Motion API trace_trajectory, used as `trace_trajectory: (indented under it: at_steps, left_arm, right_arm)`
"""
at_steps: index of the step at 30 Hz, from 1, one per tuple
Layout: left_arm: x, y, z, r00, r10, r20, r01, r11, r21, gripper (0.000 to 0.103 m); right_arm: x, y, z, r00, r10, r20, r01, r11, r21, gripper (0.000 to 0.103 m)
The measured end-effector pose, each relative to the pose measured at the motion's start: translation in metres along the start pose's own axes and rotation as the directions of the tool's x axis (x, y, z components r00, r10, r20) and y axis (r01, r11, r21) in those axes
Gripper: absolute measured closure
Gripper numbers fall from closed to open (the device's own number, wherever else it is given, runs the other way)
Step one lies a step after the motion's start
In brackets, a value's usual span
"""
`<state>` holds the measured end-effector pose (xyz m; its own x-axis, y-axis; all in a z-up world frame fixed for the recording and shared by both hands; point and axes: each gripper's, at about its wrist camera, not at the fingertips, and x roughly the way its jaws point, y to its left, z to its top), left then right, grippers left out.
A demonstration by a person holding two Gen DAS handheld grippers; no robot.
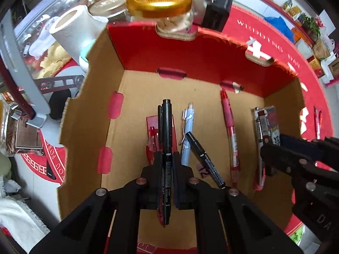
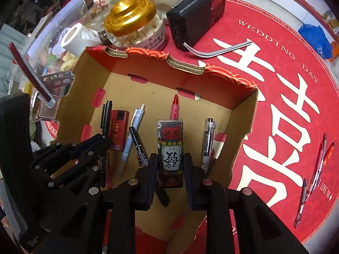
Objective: Organize rigid objects
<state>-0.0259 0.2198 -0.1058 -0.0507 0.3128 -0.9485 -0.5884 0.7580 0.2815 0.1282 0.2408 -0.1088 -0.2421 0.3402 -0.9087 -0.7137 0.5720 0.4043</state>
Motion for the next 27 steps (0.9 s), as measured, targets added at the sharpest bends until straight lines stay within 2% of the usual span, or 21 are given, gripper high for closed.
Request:
trace_trajectory:
  at_steps: [2, 3, 4, 5, 6, 9, 13, 16, 19, 21, 23, 27]
  left_arm:
    - [0.008, -0.002, 0.0, 0.999, 0.017, -0.028, -0.017, 1.0, 0.016, 0.088]
    - [0.009, -0.002, -0.001, 0.999, 0.023, -0.034, -0.022, 1.0, 0.021, 0.066]
    - [0.01, -0.002, -0.001, 0.999, 0.021, -0.038, -0.02, 1.0, 0.022, 0.028]
    - [0.01, -0.002, -0.001, 0.999, 0.009, -0.035, -0.009, 1.0, 0.013, 0.013]
    - [0.009, -0.001, -0.001, 1.0, -0.004, -0.024, 0.004, 1.0, 0.001, 0.0]
    - [0.001, 0.005, -0.002, 1.0, -0.016, 0.01, 0.016, 0.999, -0.033, 0.0]
    - [-0.007, 0.011, -0.004, 1.0, -0.005, 0.007, 0.005, 0.997, -0.075, 0.0]
    - [-0.024, 0.006, -0.008, 1.0, -0.007, 0.025, 0.009, 0.997, -0.082, 0.0]
    - [-0.044, -0.021, -0.011, 0.998, -0.055, 0.042, 0.057, 0.997, -0.05, 0.0]
    - [-0.055, -0.049, -0.012, 0.995, -0.094, 0.045, 0.094, 0.996, -0.007, 0.0]
    - [-0.066, -0.088, -0.017, 0.988, -0.148, 0.046, 0.146, 0.988, 0.05, 0.0]
    - [-0.072, -0.168, -0.032, 0.975, -0.224, 0.008, 0.22, 0.966, 0.138, 0.0]
  right_arm:
    - [0.003, -0.001, -0.001, 1.0, -0.005, -0.004, 0.005, 1.0, -0.003, 0.078]
    - [0.004, 0.0, -0.001, 1.0, -0.006, -0.008, 0.006, 1.0, -0.007, 0.078]
    - [0.004, 0.0, -0.001, 1.0, -0.006, -0.01, 0.006, 1.0, -0.009, 0.065]
    - [0.001, 0.0, -0.001, 1.0, -0.017, -0.007, 0.017, 1.0, -0.01, 0.031]
    - [-0.003, 0.001, -0.001, 1.0, -0.001, 0.01, 0.001, 1.0, -0.008, 0.023]
    - [-0.02, 0.007, 0.001, 0.999, 0.008, 0.041, -0.007, 1.0, -0.019, 0.022]
    - [-0.044, -0.001, -0.004, 0.996, 0.008, 0.088, -0.008, 1.0, -0.002, 0.02]
    - [-0.06, -0.032, -0.024, 0.991, -0.05, 0.125, 0.041, 0.996, 0.075, 0.02]
    - [-0.069, -0.088, -0.056, 0.986, -0.127, 0.109, 0.102, 0.971, 0.216, 0.02]
    - [-0.07, -0.135, -0.085, 0.983, -0.175, 0.057, 0.146, 0.928, 0.342, 0.02]
    - [-0.07, -0.182, -0.117, 0.976, -0.219, -0.005, 0.197, 0.867, 0.458, 0.02]
    - [-0.073, -0.264, -0.176, 0.964, -0.235, -0.124, 0.259, 0.722, 0.641, 0.02]
